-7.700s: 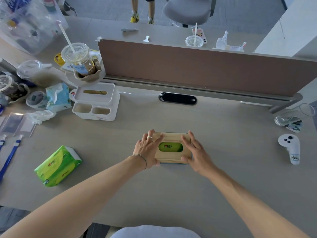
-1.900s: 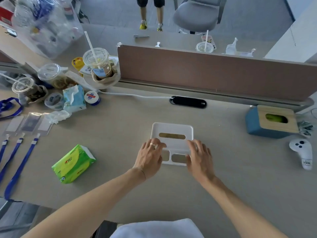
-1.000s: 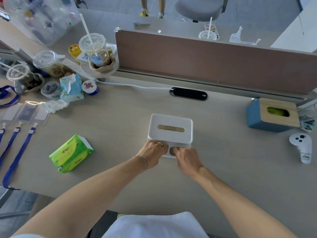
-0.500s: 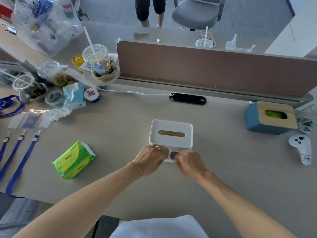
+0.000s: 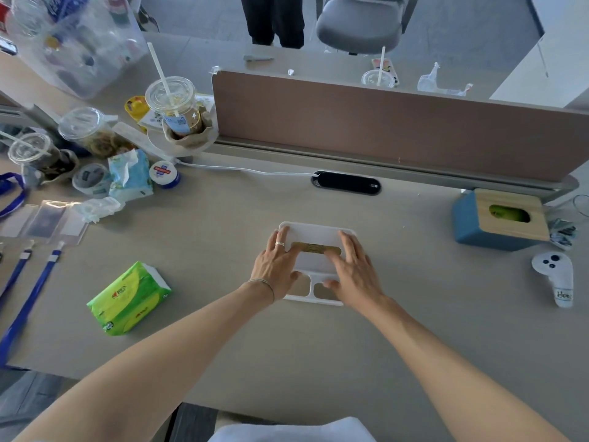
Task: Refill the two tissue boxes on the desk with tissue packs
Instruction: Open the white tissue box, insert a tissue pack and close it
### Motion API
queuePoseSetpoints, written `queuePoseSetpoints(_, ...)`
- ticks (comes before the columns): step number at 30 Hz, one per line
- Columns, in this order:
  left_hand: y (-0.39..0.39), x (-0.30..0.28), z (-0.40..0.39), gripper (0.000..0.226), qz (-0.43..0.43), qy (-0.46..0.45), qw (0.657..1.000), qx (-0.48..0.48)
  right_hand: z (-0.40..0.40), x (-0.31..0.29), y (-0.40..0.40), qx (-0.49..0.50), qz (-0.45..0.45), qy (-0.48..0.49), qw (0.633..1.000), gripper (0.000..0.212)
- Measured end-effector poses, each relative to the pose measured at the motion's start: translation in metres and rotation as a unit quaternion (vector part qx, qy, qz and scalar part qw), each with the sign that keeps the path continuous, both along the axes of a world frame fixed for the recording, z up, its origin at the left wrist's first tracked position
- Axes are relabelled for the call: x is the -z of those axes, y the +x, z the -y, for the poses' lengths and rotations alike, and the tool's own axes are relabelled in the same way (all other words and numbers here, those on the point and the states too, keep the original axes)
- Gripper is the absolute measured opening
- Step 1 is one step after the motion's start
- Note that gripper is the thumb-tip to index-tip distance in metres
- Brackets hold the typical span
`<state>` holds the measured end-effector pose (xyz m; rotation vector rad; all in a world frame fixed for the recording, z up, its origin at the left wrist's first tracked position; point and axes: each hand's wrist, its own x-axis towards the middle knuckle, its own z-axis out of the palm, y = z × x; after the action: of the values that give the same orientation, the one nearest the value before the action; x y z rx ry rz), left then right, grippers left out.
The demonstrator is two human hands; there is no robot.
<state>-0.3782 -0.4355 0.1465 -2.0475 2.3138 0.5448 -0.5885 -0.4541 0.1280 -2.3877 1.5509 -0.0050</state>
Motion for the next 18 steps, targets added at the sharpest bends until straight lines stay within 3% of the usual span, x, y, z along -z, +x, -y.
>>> queuePoseSetpoints(5, 0.001, -0.01, -0.001, 0.054, -0.006, -0.019, 1.0, 0.004, 0.009, -0.008, 0.003, -0.033, -0.041, 0.01, 0.999, 0.076)
queuePoseSetpoints(12, -0.011, -0.041, 0.017, 0.051, 0.022, -0.075, 0.996, 0.051, 0.01, -0.035, -0.02, -0.006, 0.06, -0.023, 0.998, 0.059)
queuePoseSetpoints(18, -0.083, -0.042, 0.042, 0.051, -0.014, -0.06, 0.992, 0.106, 0.009, -0.04, -0.089, 0.048, 0.049, -0.034, 0.997, 0.061)
